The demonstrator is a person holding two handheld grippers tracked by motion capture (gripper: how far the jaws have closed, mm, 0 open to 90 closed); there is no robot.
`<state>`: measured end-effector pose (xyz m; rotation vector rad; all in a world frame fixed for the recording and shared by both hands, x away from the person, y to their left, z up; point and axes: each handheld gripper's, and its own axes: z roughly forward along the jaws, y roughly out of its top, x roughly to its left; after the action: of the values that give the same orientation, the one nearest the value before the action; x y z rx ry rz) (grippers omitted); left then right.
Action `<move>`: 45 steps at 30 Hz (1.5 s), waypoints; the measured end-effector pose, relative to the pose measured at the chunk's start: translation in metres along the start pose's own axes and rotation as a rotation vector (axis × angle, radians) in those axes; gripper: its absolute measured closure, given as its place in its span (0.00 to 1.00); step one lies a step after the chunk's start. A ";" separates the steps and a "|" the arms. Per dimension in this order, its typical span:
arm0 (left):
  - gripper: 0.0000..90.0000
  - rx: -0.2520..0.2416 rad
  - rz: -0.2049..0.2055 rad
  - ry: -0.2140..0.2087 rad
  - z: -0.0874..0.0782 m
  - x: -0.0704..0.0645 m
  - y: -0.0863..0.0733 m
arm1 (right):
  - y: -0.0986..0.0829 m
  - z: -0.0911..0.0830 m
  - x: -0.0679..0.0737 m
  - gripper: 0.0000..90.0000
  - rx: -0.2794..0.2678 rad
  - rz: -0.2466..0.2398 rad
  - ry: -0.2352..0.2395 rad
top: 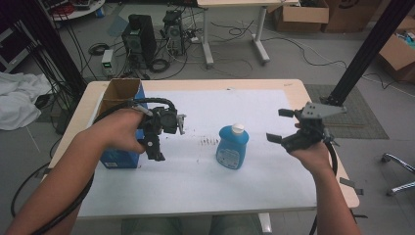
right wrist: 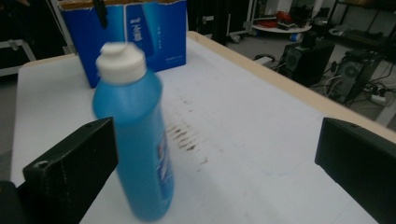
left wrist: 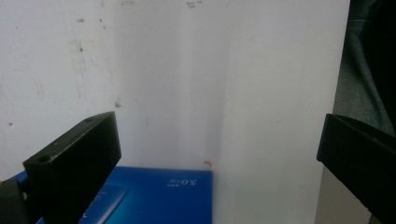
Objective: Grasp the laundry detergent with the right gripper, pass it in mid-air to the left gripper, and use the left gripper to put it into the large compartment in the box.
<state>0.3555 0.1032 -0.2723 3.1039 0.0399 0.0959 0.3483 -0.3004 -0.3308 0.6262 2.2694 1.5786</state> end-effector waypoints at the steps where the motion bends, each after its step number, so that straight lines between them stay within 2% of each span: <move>1: 0.00 0.002 0.000 0.000 0.000 0.000 -0.001 | -0.006 -0.001 0.004 0.00 -0.005 -0.002 0.001; 7: 0.00 0.001 -0.012 -0.005 0.002 -0.001 -0.004 | -0.035 -0.003 0.023 0.00 -0.034 0.014 0.028; 9: 0.00 -0.002 -0.013 -0.006 0.003 -0.001 -0.004 | -0.044 0.000 0.028 0.00 -0.033 0.000 0.032; 11: 0.00 -0.002 -0.013 -0.007 0.003 -0.001 -0.004 | -0.056 0.010 0.032 0.00 -0.036 0.009 0.057; 16: 0.00 -0.004 -0.010 -0.006 0.004 -0.003 -0.003 | -0.069 0.025 0.033 0.00 -0.025 0.031 0.084; 18: 0.00 -0.005 -0.009 -0.007 0.003 -0.003 -0.002 | -0.075 0.039 0.034 0.00 -0.015 0.043 0.103; 20: 0.00 -0.006 -0.007 -0.006 0.003 -0.004 -0.002 | -0.077 0.047 0.034 0.00 0.002 0.045 0.112; 26: 0.00 -0.010 -0.010 -0.009 0.004 -0.005 -0.001 | -0.080 0.066 0.036 0.00 0.005 0.045 0.122; 30: 0.00 -0.011 -0.011 -0.007 0.004 -0.005 -0.001 | -0.077 0.079 0.040 0.00 0.019 0.022 0.121; 45: 0.00 -0.004 -0.006 -0.003 0.003 -0.006 0.003 | -0.071 0.114 0.045 0.00 0.014 0.010 0.134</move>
<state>0.3494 0.0998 -0.2755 3.0998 0.0485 0.0907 0.3521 -0.2073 -0.4368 0.5508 2.3784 1.6569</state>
